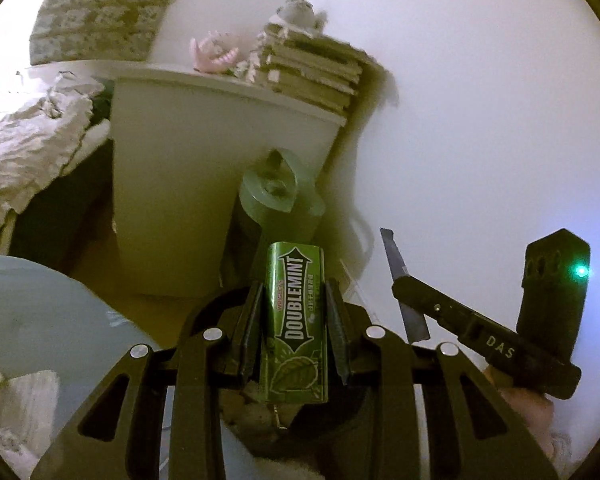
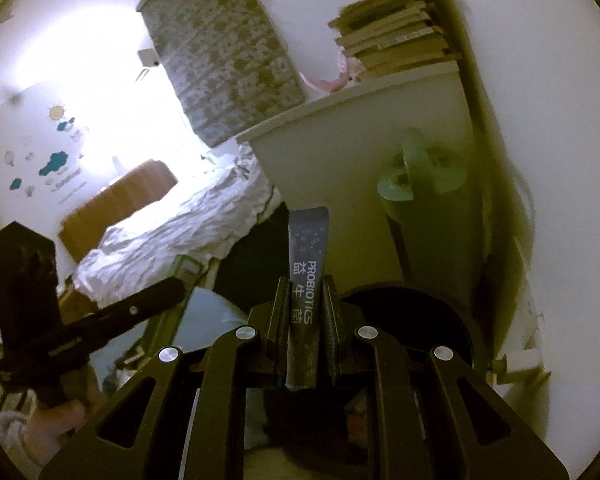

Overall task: Collect trash
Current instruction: 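Carry the Doublemint box and probiotics tube to the bin and release both, then return both tools to the table over the remaining trash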

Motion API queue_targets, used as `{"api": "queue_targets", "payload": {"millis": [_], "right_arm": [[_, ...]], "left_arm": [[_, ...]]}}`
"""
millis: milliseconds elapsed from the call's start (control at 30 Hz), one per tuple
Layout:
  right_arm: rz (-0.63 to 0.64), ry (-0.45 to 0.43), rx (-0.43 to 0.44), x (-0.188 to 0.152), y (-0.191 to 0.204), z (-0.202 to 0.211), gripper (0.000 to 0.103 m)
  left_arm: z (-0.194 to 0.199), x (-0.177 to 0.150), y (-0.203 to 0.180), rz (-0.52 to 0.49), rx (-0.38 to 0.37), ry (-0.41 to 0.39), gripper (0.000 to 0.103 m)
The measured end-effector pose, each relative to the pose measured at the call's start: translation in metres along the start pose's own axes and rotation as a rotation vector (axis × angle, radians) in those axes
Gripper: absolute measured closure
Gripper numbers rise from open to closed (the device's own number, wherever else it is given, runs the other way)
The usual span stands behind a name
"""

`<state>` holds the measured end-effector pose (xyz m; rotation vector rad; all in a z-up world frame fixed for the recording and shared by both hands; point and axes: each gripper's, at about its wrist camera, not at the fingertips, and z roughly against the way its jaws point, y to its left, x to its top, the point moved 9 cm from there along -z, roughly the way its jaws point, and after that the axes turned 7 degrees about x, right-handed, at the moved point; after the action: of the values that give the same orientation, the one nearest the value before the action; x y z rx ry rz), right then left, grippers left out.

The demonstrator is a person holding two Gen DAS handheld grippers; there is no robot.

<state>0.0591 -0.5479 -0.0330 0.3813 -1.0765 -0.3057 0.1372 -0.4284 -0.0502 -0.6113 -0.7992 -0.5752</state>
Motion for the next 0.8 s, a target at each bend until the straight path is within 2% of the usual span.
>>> {"api": "queue_targets", "payload": {"millis": [333, 500, 600, 667, 733, 800], "right_arm": [[-0.042, 0.048, -0.041, -0.022, -0.032, -0.023, 0.086], [-0.060, 0.085, -0.049, -0.033, -0.041, -0.036, 0.086], [-0.072, 0.100, -0.051, -0.035, -0.043, -0.040, 0.082], [-0.074, 0.107, -0.055, -0.036, -0.045, -0.041, 0.075], [-0.081, 0.101, -0.056, -0.035, -0.046, -0.040, 0.057], [-0.091, 0.089, -0.057, -0.034, -0.046, -0.037, 0.047]], "left_arm": [[-0.050, -0.023, -0.006, 0.001, -0.025, 0.095, 0.072], [-0.063, -0.027, -0.006, 0.000, -0.028, 0.114, 0.072], [-0.065, -0.024, -0.011, -0.018, -0.040, 0.115, 0.070], [-0.066, -0.023, -0.015, -0.034, -0.039, 0.119, 0.070], [-0.063, -0.021, -0.018, -0.057, -0.035, 0.118, 0.067], [-0.058, -0.020, -0.021, -0.068, -0.031, 0.111, 0.057]]}}
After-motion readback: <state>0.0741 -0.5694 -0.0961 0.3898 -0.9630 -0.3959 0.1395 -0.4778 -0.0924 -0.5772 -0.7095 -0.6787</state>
